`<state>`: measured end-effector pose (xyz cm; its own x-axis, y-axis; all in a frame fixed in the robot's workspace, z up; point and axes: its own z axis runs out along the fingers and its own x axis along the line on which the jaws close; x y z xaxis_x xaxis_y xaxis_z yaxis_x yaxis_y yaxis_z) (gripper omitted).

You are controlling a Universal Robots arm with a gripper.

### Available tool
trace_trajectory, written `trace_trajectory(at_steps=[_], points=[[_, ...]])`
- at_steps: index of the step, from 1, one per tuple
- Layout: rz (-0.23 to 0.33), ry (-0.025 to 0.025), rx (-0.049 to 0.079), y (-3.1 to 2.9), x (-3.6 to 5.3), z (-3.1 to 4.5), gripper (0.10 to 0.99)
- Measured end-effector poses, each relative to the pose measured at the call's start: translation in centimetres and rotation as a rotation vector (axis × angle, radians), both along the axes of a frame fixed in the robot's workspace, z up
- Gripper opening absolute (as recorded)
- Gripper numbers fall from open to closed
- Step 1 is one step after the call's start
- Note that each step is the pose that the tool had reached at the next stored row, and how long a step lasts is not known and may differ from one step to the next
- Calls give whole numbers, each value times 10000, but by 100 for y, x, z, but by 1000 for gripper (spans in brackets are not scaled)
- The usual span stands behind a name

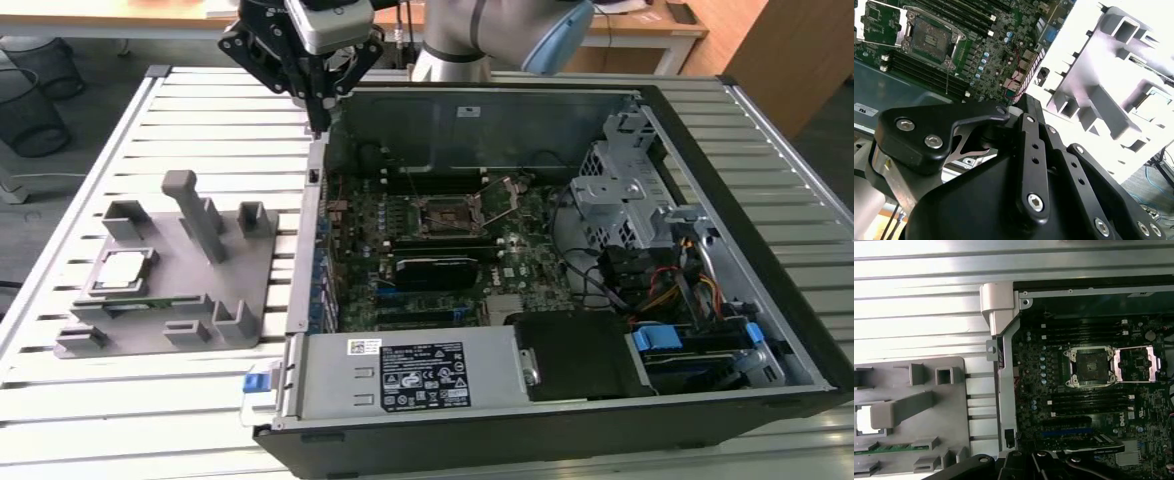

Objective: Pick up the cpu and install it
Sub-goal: 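Reach for the cpu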

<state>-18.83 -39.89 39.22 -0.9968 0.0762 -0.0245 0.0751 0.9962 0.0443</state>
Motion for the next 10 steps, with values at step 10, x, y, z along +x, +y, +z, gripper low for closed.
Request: trace_trajectory(at_steps=[10], points=[[0,-1,1,0,-124,-3,106]])
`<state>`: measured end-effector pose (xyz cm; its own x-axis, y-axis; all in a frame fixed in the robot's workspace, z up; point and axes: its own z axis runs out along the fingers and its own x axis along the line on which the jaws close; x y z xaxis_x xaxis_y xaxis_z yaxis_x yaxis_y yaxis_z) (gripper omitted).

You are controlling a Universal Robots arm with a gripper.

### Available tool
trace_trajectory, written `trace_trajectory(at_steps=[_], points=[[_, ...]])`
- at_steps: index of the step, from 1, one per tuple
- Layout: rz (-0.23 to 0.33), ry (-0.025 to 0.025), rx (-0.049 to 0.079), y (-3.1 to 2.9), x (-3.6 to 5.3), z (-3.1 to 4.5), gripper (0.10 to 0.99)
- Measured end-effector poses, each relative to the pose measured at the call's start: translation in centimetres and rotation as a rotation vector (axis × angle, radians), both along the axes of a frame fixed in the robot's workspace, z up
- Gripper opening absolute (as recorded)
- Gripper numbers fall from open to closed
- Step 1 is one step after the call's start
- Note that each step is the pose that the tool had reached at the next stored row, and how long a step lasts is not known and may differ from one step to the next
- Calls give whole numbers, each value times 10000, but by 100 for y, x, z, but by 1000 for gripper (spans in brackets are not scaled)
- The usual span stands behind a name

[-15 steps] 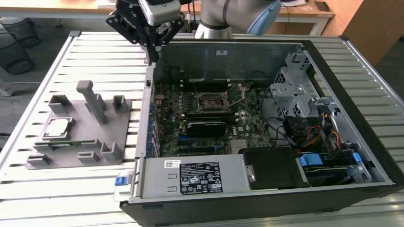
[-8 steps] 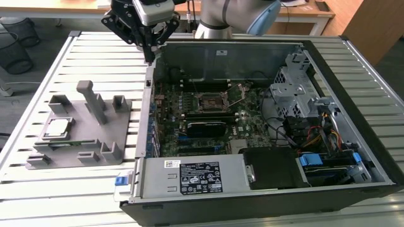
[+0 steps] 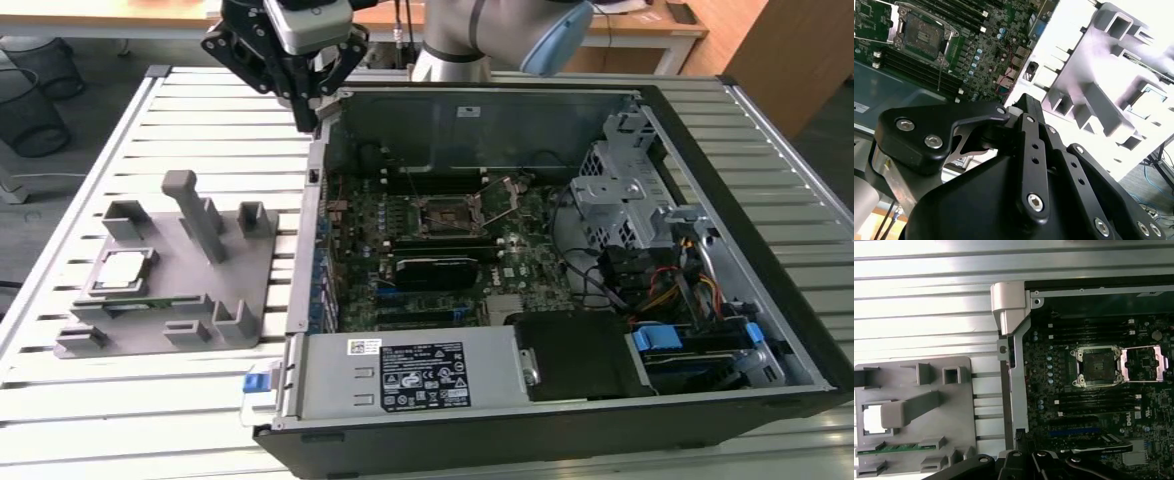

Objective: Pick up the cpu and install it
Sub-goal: 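Reach for the cpu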

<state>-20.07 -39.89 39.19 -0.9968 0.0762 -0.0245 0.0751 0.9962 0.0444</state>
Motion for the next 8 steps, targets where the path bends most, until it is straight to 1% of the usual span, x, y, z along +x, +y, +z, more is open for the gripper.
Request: trace_trajectory(at_steps=[8], points=[[0,1,-1,0,-83,-1,106]])
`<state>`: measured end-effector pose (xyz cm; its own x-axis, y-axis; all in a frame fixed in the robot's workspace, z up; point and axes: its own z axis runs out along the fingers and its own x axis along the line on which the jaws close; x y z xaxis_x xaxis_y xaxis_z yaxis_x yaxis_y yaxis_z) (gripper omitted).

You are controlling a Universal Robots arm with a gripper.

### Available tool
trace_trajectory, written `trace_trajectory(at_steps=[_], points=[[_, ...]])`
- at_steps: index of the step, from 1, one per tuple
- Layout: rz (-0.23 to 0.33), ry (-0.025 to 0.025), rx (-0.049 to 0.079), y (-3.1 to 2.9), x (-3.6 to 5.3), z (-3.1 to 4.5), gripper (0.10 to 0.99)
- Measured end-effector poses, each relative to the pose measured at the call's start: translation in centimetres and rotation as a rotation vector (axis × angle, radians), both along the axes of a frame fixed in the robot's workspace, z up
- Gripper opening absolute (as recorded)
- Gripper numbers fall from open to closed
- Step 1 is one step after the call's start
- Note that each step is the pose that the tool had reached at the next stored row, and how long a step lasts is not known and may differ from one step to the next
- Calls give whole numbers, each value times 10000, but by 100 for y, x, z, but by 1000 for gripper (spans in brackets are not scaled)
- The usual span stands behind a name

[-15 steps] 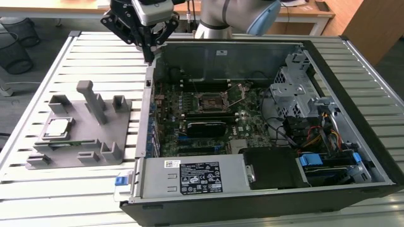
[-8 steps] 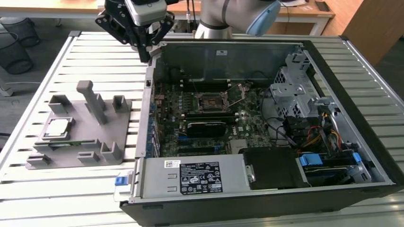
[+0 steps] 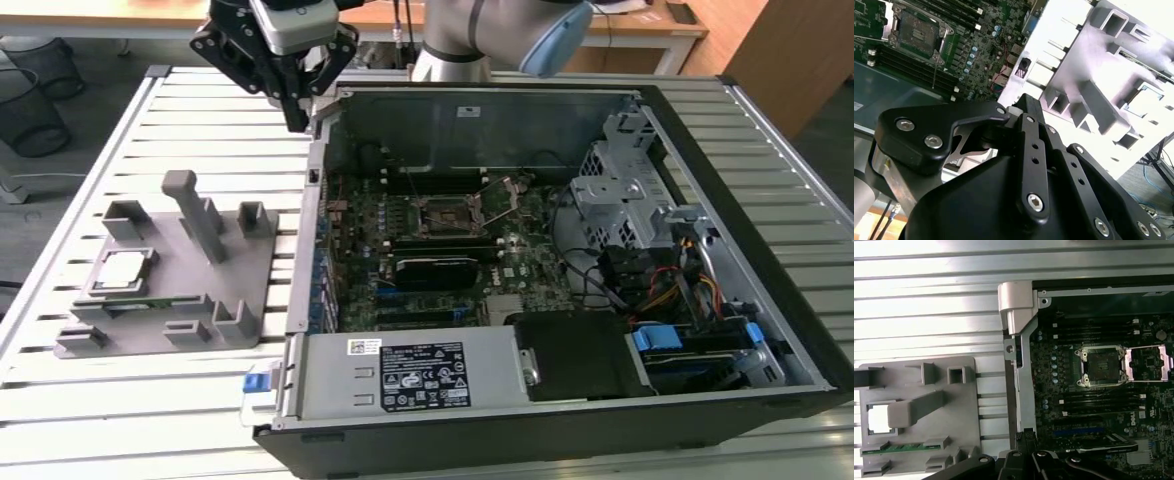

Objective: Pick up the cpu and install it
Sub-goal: 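Reach for the cpu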

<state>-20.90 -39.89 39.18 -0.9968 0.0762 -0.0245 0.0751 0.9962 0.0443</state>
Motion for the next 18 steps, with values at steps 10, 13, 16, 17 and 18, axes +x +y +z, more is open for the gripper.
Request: trace_trajectory(at_steps=[10,13,16,17,18], points=[[0,0,0,0,-104,-2,106],[0,-1,1,0,-139,-3,106],[0,-1,1,0,-174,-4,106],[0,0,1,0,-185,-4,106],[0,0,1,0,-196,-4,106]])
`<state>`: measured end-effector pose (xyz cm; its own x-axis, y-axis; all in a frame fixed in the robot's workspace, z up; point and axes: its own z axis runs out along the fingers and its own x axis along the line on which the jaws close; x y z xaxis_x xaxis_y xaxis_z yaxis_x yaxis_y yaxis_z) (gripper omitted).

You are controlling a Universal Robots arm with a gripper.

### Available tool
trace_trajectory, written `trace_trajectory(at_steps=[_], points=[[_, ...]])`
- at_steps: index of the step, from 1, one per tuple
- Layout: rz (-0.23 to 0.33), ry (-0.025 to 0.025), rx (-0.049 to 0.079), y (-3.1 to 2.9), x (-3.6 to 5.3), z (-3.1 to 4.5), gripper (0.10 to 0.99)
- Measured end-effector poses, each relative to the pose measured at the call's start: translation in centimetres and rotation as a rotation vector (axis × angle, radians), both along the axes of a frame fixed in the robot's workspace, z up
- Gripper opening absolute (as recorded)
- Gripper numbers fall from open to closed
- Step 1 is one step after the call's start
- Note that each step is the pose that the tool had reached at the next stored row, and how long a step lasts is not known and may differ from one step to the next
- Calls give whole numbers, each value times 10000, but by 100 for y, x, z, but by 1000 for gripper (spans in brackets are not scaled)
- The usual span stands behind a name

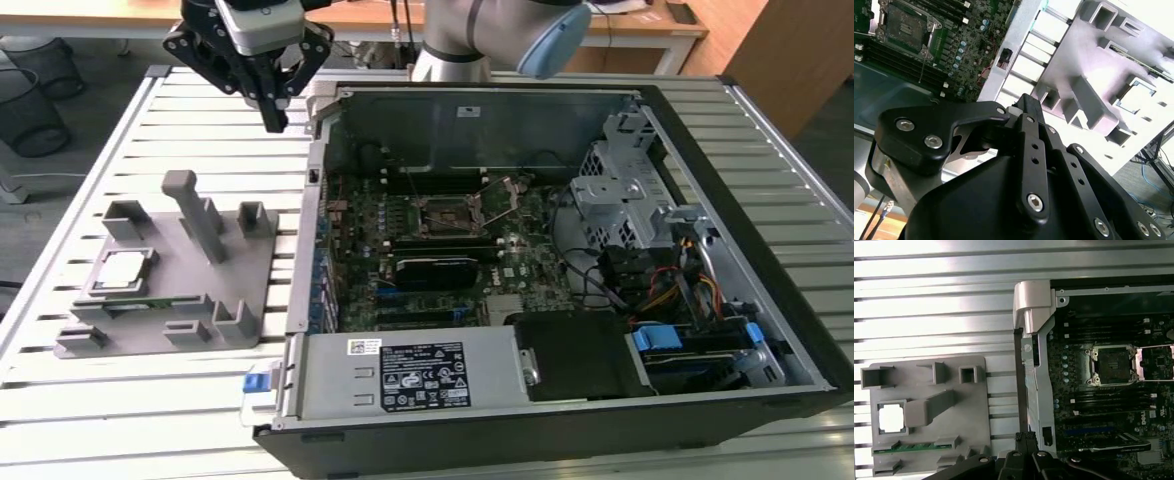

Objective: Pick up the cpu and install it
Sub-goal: 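Reach for the cpu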

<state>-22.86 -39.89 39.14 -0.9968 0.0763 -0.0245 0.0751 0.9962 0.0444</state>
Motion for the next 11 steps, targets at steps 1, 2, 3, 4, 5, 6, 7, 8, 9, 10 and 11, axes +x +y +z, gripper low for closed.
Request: trace_trajectory(at_steps=[1,2,3,4,5,6,7,8,9,10,11], points=[[0,0,0,0,-11,0,106],[1,0,0,0,-23,0,106],[0,0,0,0,-34,-1,106],[1,0,0,0,-46,-1,106],[0,0,0,0,-59,-1,106],[0,0,0,0,-71,-1,106],[1,0,-1,0,-83,-1,106],[1,0,0,0,-94,-2,106],[0,-1,0,0,-107,-2,106],[1,-1,0,0,-119,-2,106],[0,0,0,0,-133,-3,106]])
